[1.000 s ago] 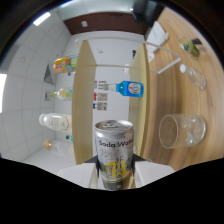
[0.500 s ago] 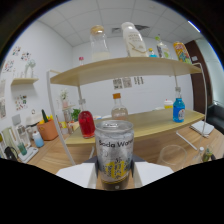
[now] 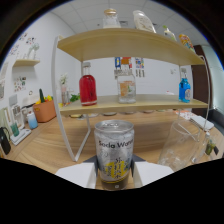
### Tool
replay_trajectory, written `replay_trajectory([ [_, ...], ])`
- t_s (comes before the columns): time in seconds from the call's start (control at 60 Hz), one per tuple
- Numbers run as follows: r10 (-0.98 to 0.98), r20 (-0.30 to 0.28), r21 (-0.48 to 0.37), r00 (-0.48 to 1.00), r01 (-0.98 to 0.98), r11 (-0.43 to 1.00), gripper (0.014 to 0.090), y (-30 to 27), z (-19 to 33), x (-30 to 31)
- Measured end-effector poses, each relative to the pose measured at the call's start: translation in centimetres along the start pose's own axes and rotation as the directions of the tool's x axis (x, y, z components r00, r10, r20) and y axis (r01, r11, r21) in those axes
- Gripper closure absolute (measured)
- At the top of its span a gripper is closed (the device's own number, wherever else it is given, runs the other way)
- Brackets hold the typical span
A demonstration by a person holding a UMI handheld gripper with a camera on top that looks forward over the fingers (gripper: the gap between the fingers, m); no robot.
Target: Make me a cup of Mojito.
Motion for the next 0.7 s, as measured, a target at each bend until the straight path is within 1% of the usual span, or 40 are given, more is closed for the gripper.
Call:
replay_trajectory([
  [0.167, -0.038, -0.004, -0.014, 0.999, 0.038, 0.999, 0.0514, 0.7, -0.8, -0.2],
  [0.267, -0.056, -0.02, -0.022, 0.998, 0.056, 0.998, 0.0505, 1.0, -1.1, -0.1],
  [0.283, -0.057, -0.02, -0.03, 0.998, 0.056, 0.998, 0.0492, 1.1, -1.1, -0.1],
  [0.333, -0.056, -0.033, -0.064, 0.998, 0.054, 0.996, 0.0399, 1.4, -1.3, 0.2],
  [0.35, -0.055, -0.032, -0.075, 0.998, 0.052, 0.996, 0.0361, 1.5, -1.4, 0.1],
  [0.4, -0.044, -0.023, -0.089, 0.999, 0.042, 0.995, 0.0205, 1.2, -1.9, -0.2],
  [0.417, -0.04, -0.017, -0.092, 0.999, 0.038, 0.995, 0.0188, 1.0, -2.2, -0.3],
  [0.45, -0.03, -0.008, -0.104, 1.0, 0.029, 0.994, 0.0206, 0.8, -2.8, -0.6],
  [0.517, -0.015, -0.004, -0.119, 1.0, 0.015, 0.993, 0.0181, 0.0, -4.0, -0.9],
  [0.6, -0.014, 0.009, -0.117, 1.0, 0.015, 0.993, 0.0191, -1.3, -6.1, -1.3],
  [0.7, -0.033, 0.025, -0.134, 0.999, 0.036, 0.99, 0.019, -2.1, -8.7, -1.3],
])
